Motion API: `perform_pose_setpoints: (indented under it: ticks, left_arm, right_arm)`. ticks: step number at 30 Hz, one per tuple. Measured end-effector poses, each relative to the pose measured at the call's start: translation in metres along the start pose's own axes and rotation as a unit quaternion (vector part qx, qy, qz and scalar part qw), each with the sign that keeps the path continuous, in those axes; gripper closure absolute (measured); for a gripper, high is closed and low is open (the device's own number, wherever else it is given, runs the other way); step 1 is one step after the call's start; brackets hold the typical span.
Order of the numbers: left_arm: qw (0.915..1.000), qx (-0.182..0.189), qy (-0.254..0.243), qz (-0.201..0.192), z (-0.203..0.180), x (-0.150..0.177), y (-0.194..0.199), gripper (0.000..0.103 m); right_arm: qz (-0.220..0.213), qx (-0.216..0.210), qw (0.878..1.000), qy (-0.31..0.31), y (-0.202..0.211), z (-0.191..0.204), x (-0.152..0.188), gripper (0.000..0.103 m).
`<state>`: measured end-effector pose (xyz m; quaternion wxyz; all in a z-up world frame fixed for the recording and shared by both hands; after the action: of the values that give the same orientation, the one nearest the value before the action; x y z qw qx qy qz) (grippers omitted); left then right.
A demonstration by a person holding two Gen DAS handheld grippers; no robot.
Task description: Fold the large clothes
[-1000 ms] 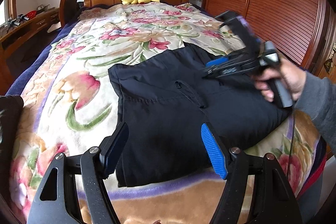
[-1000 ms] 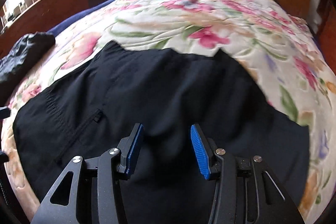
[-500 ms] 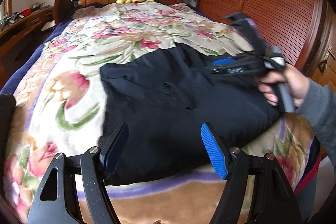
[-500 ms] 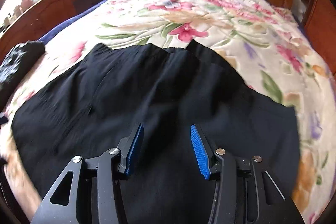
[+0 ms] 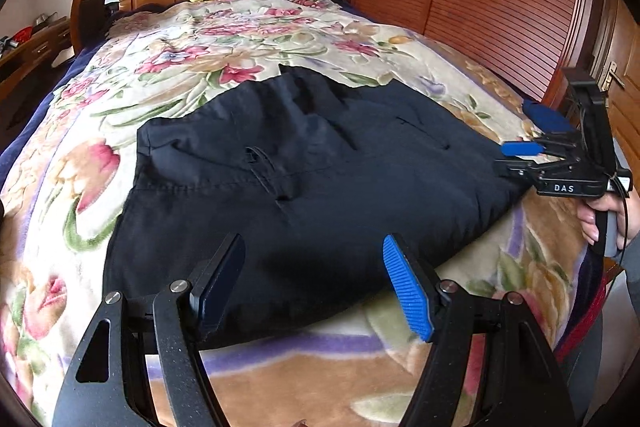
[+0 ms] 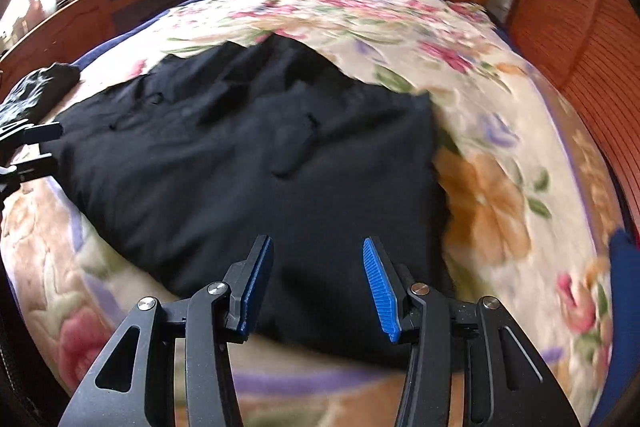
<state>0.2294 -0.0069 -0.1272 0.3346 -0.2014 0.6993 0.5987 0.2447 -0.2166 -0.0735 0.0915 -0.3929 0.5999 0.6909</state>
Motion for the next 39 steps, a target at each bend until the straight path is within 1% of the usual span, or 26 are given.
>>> perform_pose_setpoints:
  ticks: [1,3,6,9,11,16,19,21,22,23,24,28,29,33,34,36,39]
  left_arm:
    - [1.0,0.0,0.002,0.003,-0.001,0.001,-0.001,0.03]
    - [0.9999,-0.002,0.003,0.01,-0.002,0.004,-0.005,0.031]
    - [0.9997,-0.009,-0.005,0.021,-0.003,0.011,-0.01,0.03]
    - [0.9993,-0.015,-0.006,0.035,0.0,0.017,-0.015,0.031]
    - [0.9989,-0.021,-0.011,0.042,0.0,0.021,-0.017,0.03]
    - [0.9975,-0.031,-0.022,0.06,-0.001,0.029,-0.029,0.03]
    - [0.9971,-0.032,-0.024,0.065,-0.002,0.031,-0.033,0.027]
    - [0.997,-0.035,-0.025,0.064,-0.003,0.032,-0.033,0.027]
    - [0.9969,-0.036,-0.026,0.064,-0.003,0.032,-0.033,0.027]
    - [0.9969,-0.036,-0.027,0.064,-0.003,0.032,-0.033,0.027]
    - [0.9969,-0.036,-0.027,0.064,-0.002,0.033,-0.033,0.027]
    - [0.9971,-0.035,-0.025,0.063,-0.002,0.033,-0.032,0.027]
    - [0.9971,-0.035,-0.026,0.063,-0.002,0.033,-0.032,0.027]
    - [0.997,-0.036,-0.027,0.063,-0.002,0.033,-0.033,0.027]
    - [0.997,-0.036,-0.027,0.063,-0.002,0.033,-0.033,0.027]
    - [0.997,-0.037,-0.028,0.063,-0.002,0.033,-0.033,0.027]
    - [0.9969,-0.037,-0.028,0.064,-0.003,0.033,-0.033,0.027]
  right_arm:
    - [0.001,0.004,1.0,-0.009,0.008,-0.003,0.005,0.054]
    - [0.006,0.005,1.0,-0.028,0.009,-0.013,0.014,0.054]
    - [0.023,-0.004,0.999,-0.042,0.005,-0.023,0.024,0.054]
    - [0.039,-0.012,0.998,-0.039,-0.008,-0.023,0.034,0.054]
    - [0.036,-0.015,0.999,-0.034,-0.015,-0.022,0.038,0.054]
    - [0.024,-0.002,0.999,-0.038,-0.017,-0.021,0.039,0.054]
    - [0.007,0.009,0.999,-0.045,-0.001,-0.021,0.046,0.05]
    - [-0.016,0.013,0.998,-0.053,0.011,-0.024,0.044,0.042]
    - [-0.022,0.012,0.998,-0.058,0.015,-0.026,0.044,0.039]
    - [-0.022,0.012,0.998,-0.062,0.017,-0.028,0.045,0.035]
    - [-0.02,0.014,0.998,-0.063,0.017,-0.031,0.046,0.033]
    - [-0.007,0.032,0.997,-0.075,0.013,-0.042,0.052,0.028]
    - [-0.001,0.03,0.996,-0.083,0.009,-0.046,0.053,0.026]
    - [0.011,-0.016,0.99,-0.142,-0.008,-0.06,0.064,0.02]
    - [0.009,-0.027,0.988,-0.153,-0.01,-0.061,0.066,0.02]
    - [0.003,-0.035,0.987,-0.159,-0.01,-0.064,0.067,0.019]
    - [0.004,-0.033,0.988,-0.154,-0.01,-0.063,0.068,0.019]
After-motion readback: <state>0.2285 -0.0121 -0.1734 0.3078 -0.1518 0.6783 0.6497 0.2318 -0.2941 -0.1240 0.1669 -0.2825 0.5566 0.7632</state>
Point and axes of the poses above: each gripper's, at about its wrist camera, not at the fingertips, and y roughly against the way its jaws point, z to its left, x to its underside, the point moved 4 cm from there along -y, roughly the way its jaws point, and after that the axes turned 5 degrees about -x, right-handed, at the moved point
